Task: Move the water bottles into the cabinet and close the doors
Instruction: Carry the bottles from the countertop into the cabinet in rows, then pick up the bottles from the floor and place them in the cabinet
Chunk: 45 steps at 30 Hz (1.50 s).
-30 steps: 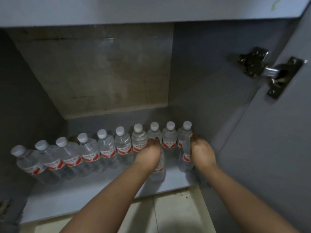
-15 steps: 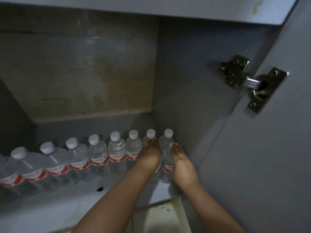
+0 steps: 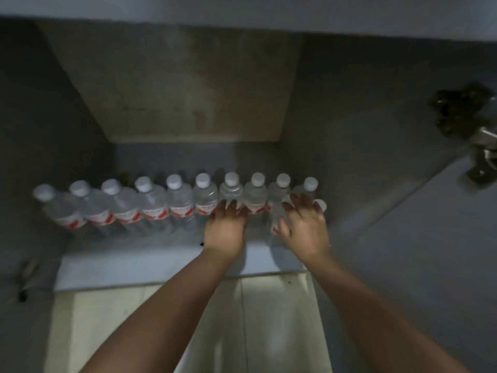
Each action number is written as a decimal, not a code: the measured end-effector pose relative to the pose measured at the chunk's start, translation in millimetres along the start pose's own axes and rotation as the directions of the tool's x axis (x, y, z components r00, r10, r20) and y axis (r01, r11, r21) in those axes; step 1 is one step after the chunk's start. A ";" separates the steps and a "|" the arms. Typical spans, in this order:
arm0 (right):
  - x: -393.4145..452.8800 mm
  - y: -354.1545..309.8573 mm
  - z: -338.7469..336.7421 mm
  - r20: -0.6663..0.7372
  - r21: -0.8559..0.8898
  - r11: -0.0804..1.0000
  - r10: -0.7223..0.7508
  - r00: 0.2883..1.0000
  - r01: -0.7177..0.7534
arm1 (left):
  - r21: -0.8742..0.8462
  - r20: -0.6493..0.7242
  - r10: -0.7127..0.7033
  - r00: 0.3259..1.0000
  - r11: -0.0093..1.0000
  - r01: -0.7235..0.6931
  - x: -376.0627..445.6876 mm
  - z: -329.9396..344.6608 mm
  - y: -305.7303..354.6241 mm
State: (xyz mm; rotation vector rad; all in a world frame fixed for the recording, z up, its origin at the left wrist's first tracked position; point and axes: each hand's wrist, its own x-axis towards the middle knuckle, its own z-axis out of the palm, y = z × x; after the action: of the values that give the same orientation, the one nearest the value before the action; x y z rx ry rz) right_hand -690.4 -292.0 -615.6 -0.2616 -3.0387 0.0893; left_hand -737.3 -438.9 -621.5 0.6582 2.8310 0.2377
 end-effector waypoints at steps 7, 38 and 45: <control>-27.8 -108.4 -44.2 0.244 0.017 0.974 -0.222 0.944 0.225 | -0.053 0.153 -0.311 0.938 0.945 0.322 -116.1 -45.1 -74.6; -549.4 -358.5 -205.7 0.658 0.220 -0.112 -0.716 -0.232 0.969 | -0.284 0.668 -0.675 -0.313 -0.620 0.731 -818.5 -15.8 113.2; -667.7 -396.7 -184.4 0.652 0.278 -0.398 -0.590 -0.476 0.874 | -0.315 0.708 -0.549 -0.444 -0.808 0.497 -889.8 29.9 139.5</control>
State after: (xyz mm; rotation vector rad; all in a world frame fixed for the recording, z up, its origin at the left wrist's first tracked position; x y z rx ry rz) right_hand -84.2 -788.4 -462.7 2.9289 -2.0968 -0.8820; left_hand 105.9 -713.2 -460.7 -2.2741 1.2961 0.9914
